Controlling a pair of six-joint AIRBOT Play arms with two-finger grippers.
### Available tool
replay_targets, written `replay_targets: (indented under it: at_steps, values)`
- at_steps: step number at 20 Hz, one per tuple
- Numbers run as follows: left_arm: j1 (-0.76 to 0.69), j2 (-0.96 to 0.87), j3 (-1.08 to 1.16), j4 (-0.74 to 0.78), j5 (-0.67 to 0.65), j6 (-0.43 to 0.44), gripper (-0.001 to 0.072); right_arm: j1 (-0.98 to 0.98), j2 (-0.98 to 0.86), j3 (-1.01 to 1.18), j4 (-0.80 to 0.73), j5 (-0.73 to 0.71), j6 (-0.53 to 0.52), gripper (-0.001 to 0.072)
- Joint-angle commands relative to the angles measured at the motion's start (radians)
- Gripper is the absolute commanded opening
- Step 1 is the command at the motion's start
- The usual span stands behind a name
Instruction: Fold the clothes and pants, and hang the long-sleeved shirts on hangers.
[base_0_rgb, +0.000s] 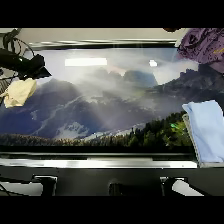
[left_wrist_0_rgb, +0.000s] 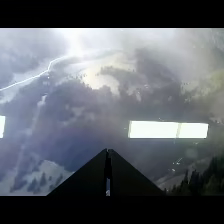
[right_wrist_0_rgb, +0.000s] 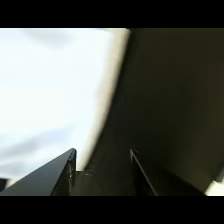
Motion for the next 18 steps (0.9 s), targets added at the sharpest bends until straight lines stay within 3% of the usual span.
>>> replay_targets:
  at_steps: [1, 4, 7, 10, 14, 18]
  values:
    - [0.001, 0.000, -0.011, 0.042, 0.004, 0.017, 0.0026, 0.068, 0.037, 0.060, 0.265, -0.203, -0.144, 0.0364]
    - [0.001, 0.006, -0.011, 0.135, 0.004, 0.021, 0.0025, 0.289, 0.059, 0.083, 0.380, -0.349, -0.208, 0.0231]
    - [0.001, 0.034, -0.040, 0.172, 0.005, 0.135, 0.0024, 0.548, 0.060, 0.082, 0.442, -0.436, -0.210, 0.0053]
    - [0.001, 0.140, -0.223, 0.187, 0.099, 0.218, 0.0023, 0.810, 0.060, 0.081, 0.443, -0.496, -0.210, 0.0039]
    - [-0.004, 0.361, -0.550, 0.187, 0.294, 0.226, 0.0024, 1.078, 0.060, 0.081, 0.443, -0.512, -0.193, 0.0038]
    - [-0.003, 0.445, -0.613, 0.202, 0.296, 0.245, 0.0025, 1.207, 0.060, 0.081, 0.436, -0.554, -0.193, 0.0038]
